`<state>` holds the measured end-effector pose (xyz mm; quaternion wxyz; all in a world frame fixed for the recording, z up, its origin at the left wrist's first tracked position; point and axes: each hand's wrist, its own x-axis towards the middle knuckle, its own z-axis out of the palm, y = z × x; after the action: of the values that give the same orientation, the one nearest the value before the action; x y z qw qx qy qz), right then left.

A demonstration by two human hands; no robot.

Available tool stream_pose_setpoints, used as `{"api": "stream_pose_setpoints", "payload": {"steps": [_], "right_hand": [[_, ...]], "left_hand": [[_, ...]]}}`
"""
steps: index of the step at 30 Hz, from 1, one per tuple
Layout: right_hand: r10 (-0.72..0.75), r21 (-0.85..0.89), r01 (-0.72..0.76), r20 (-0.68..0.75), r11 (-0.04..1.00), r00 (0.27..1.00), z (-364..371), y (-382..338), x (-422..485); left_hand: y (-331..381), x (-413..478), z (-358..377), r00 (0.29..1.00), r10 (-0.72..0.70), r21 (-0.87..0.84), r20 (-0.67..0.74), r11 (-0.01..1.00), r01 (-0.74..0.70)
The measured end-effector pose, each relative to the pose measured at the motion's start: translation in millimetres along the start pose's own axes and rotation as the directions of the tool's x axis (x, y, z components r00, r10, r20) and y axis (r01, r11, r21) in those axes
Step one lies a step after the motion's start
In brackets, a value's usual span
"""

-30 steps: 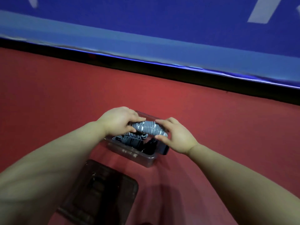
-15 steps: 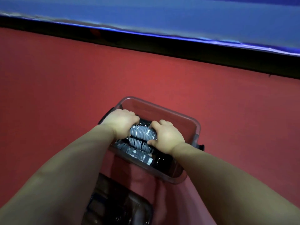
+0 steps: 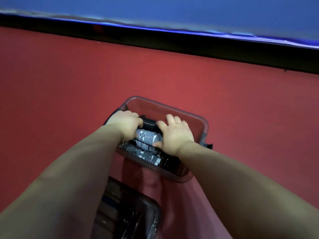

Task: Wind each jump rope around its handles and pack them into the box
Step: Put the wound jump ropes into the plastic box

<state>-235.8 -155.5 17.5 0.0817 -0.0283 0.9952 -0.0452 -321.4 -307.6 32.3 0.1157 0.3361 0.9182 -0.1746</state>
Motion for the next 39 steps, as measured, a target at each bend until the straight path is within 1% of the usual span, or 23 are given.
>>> {"api": "stream_pose_setpoints", "payload": {"steps": [2,4,6,8,11,17,20,25,29,32,36,39], "right_hand": [[-0.005,-0.070,0.004,-0.017,0.998,1.000,-20.6,6.1,-6.9],[0.027,-0.143,-0.029,-0.018,0.989,0.999,-44.8,13.6,-21.8],[0.071,-0.184,-0.072,-0.017,0.980,0.997,-67.5,21.8,-41.0],[0.118,-0.205,-0.118,-0.011,0.972,0.993,-89.0,30.8,-64.9],[0.195,-0.228,-0.194,-0.021,0.954,0.981,-114.7,45.0,-105.8],[0.346,-0.175,-0.362,-0.115,0.916,0.931,-149.9,89.6,-201.9],[0.402,-0.164,-0.424,-0.153,0.891,0.903,-157.0,120.5,-251.2],[0.511,-0.129,-0.538,-0.194,0.833,0.837,-159.8,186.4,-330.3],[0.598,-0.127,-0.628,-0.209,0.768,0.774,-153.7,246.4,-389.2],[0.659,-0.131,-0.684,-0.189,0.718,0.728,-141.1,289.2,-435.5],[0.712,-0.172,-0.720,-0.118,0.672,0.692,-109.1,332.7,-490.6],[0.745,-0.193,-0.737,-0.044,0.647,0.666,-79.3,354.4,-525.0]], "left_hand": [[-3.0,-8.8,-14.3,0.999,-0.036,-0.029,0.011,0.999,0.036],[0.8,-22.9,-34.7,0.998,-0.063,-0.052,0.019,0.997,0.064],[10.7,-38.8,-58.4,0.996,-0.086,-0.116,0.039,0.989,0.090],[24.8,-53.4,-84.4,0.996,-0.071,-0.197,0.048,0.977,0.079],[50.2,-75.5,-120.5,1.000,-0.010,-0.216,0.022,0.976,0.014],[122.1,-117.4,-173.2,0.993,0.085,-0.237,-0.082,0.966,-0.102],[172.1,-131.8,-193.2,0.978,0.174,-0.187,-0.116,0.963,-0.194],[269.4,-130.5,-219.8,0.940,0.319,-0.079,-0.121,0.941,-0.330],[358.9,-113.2,-234.5,0.886,0.453,-0.015,-0.101,0.889,-0.457],[432.3,-100.9,-238.4,0.820,0.569,0.021,-0.068,0.822,-0.569],[520.7,-92.9,-226.7,0.714,0.700,0.057,0.000,0.713,-0.699],[576.7,-92.7,-207.7,0.650,0.759,0.056,0.051,0.647,-0.760]]}}
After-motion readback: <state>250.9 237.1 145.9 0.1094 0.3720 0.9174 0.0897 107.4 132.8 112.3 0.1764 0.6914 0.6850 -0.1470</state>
